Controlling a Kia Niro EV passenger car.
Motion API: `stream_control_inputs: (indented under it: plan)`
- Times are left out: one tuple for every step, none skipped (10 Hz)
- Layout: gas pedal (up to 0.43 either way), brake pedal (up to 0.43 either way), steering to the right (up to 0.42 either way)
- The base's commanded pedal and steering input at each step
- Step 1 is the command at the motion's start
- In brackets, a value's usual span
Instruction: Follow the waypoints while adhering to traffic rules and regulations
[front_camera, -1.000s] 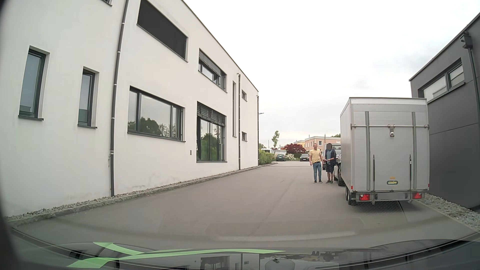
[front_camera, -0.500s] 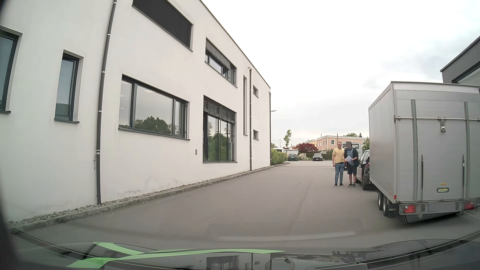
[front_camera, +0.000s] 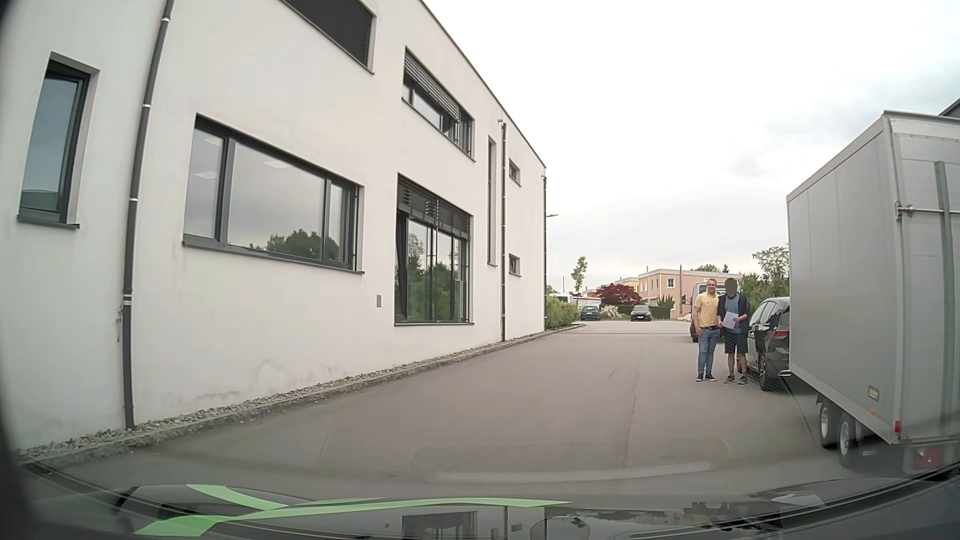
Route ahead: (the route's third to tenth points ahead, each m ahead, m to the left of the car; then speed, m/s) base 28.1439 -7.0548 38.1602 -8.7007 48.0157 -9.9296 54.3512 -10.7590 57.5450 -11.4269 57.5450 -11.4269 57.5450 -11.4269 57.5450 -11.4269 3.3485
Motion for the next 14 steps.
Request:
stream_control_inputs:
  plan:
    - [0.059, 0.000, 0.020]
    - [0.059, 0.000, 0.023]
    - [0.059, 0.000, 0.023]
    - [0.059, 0.000, 0.028]
    - [0.059, 0.000, 0.036]
    - [0.059, 0.000, 0.044]
    - [0.059, 0.000, 0.050]
    - [0.059, 0.000, 0.055]
    - [0.059, 0.000, 0.058]
    - [0.059, 0.000, 0.058]
    - [0.059, 0.000, 0.059]
    - [0.059, 0.000, 0.061]
    - [0.059, 0.000, 0.065]
    - [0.047, 0.000, 0.069]
